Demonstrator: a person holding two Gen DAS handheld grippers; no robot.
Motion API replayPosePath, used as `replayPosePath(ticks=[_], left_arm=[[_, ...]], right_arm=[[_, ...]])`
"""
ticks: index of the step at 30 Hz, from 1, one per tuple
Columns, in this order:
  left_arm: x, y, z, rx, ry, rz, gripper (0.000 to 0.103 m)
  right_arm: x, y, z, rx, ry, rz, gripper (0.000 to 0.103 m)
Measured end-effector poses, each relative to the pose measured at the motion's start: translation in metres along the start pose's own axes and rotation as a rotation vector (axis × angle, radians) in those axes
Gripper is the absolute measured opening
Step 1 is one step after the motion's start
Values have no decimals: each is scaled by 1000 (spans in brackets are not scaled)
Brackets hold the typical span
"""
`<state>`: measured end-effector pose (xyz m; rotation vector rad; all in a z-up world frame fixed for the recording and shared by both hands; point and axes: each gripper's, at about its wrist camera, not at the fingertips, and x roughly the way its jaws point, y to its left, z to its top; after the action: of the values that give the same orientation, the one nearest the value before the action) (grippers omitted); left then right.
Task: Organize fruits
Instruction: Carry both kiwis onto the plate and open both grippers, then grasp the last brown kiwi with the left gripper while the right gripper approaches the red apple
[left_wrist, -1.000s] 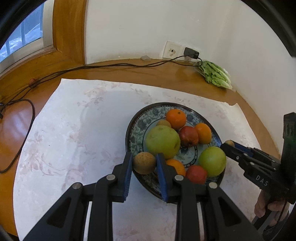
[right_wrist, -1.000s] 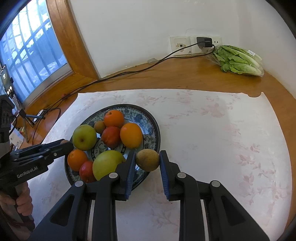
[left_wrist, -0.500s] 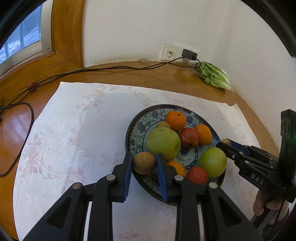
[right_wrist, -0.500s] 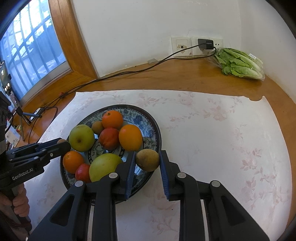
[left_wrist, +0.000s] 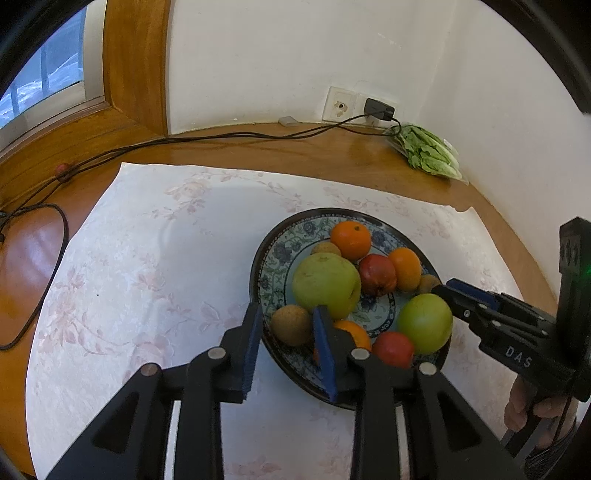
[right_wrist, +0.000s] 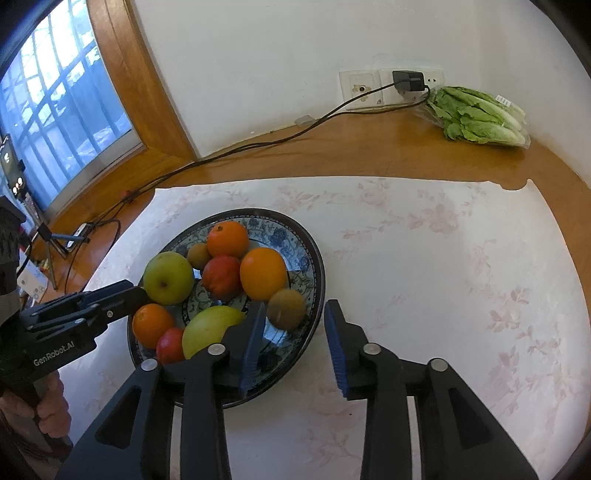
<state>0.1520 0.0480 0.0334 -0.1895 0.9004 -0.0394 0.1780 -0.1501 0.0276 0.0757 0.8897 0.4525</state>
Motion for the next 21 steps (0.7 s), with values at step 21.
replayPosePath(ticks=[21], left_arm=[[-39, -20, -23, 24, 15, -53, 58]], right_arm=[[-48, 5, -32, 56, -3, 43, 46]])
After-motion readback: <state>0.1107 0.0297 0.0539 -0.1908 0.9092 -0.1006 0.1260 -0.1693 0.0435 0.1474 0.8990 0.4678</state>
